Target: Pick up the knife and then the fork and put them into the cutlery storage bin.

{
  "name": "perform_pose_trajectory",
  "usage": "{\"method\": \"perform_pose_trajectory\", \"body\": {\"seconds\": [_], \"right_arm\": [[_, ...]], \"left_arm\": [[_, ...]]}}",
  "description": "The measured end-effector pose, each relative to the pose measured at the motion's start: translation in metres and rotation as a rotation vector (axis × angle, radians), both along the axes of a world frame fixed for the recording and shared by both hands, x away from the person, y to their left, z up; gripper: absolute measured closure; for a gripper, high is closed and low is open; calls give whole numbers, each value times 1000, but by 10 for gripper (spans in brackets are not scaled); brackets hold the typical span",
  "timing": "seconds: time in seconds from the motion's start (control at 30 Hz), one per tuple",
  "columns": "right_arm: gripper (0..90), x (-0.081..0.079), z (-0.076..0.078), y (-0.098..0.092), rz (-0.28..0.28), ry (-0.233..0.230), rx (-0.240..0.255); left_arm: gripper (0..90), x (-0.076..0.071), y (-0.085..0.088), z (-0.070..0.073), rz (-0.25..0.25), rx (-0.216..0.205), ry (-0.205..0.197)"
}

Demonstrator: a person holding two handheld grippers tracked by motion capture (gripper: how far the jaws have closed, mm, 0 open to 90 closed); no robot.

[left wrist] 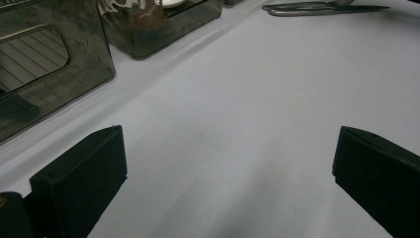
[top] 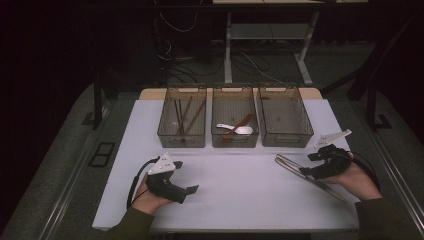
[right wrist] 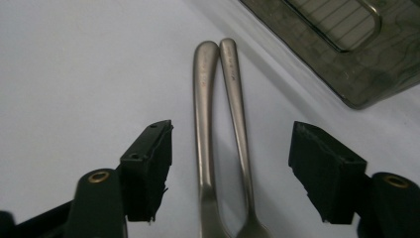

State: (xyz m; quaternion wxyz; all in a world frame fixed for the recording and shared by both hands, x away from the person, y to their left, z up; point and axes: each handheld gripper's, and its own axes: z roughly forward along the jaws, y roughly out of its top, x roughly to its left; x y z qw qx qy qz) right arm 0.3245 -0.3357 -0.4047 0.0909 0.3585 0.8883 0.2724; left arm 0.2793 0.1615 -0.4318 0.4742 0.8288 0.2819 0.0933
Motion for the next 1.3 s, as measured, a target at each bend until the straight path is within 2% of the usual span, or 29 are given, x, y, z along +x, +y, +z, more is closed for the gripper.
{"method": "perform_pose_trajectory", "body": {"seconds": [0.13, 0.3, 0.43, 0.57, 0.7, 1.03, 1.1, 1.23, 1.3], "right_arm": [[428, 6, -1, 0, 12, 30, -40], [518, 11, -3, 2, 45, 62, -135], [586, 15, -3, 4, 63, 92, -185], [621, 18, -7, 5, 79, 139, -216], [670, 22, -10, 7, 82, 166, -241], [747, 31, -14, 18, 162, 193, -332], [767, 33, -15, 21, 175, 204, -330], [784, 36, -16, 24, 190, 218, -359], [799, 38, -16, 24, 196, 235, -347]], "left_arm": [[0, 0, 1, 0, 1, -5, 0], [0, 0, 2, 0, 3, -7, 2], [0, 1, 1, 0, -3, -7, 2], [0, 0, 0, -1, -8, -2, 1], [0, 0, 0, -1, -13, 2, 2], [0, 0, 0, -1, -18, 4, 5], [0, 0, 0, -1, -19, 3, 6], [0, 0, 0, -1, -18, -2, 5], [1, 0, 0, -1, -19, -1, 4]]}}
